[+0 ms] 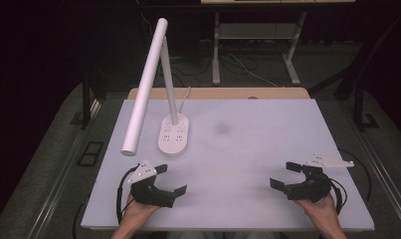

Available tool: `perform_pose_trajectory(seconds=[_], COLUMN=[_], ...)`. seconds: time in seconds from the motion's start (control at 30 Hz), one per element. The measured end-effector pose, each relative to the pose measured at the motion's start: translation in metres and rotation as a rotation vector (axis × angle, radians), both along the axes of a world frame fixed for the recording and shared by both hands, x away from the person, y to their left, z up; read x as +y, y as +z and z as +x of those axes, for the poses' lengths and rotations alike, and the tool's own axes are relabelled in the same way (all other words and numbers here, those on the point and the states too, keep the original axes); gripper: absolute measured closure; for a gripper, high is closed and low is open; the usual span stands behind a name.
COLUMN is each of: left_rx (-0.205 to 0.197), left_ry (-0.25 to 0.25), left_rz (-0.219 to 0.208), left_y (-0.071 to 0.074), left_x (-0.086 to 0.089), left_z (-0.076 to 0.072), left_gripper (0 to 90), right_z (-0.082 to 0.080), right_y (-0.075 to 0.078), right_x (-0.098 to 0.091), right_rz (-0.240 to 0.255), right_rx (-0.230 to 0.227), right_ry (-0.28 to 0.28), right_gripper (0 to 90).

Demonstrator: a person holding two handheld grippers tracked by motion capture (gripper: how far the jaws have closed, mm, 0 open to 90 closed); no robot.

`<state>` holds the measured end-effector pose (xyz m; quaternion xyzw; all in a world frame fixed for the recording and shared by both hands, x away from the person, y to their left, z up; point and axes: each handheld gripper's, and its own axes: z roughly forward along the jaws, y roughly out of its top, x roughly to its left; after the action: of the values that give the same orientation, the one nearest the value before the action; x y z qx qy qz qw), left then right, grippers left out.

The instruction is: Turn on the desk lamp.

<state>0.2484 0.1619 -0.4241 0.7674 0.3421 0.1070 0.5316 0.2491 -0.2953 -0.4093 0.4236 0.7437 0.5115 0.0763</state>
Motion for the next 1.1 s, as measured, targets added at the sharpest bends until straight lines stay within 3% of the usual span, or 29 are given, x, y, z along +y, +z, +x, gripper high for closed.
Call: perform_pose_trajectory(seconds=[0.63, 1.1], left_rx=[0.016, 0.02], left_ry=[-0.006, -0.025], left_rz=[-0.009, 0.0], left_y=[-0.0002, -0.0028], left_x=[0.0048, 0.0013], left_z=[-0.0018, -0.0014], left_gripper=[0.0, 0.0], right_z=[-0.0026, 0.0025], right_y=[0.002, 0.0044], right_x=[0.0028, 0.0073], right_rz=[-0.019, -0.081], right_rx=[0.024, 0.059], right_ry=[0.029, 0.065], right_gripper=[0.5, 0.5])
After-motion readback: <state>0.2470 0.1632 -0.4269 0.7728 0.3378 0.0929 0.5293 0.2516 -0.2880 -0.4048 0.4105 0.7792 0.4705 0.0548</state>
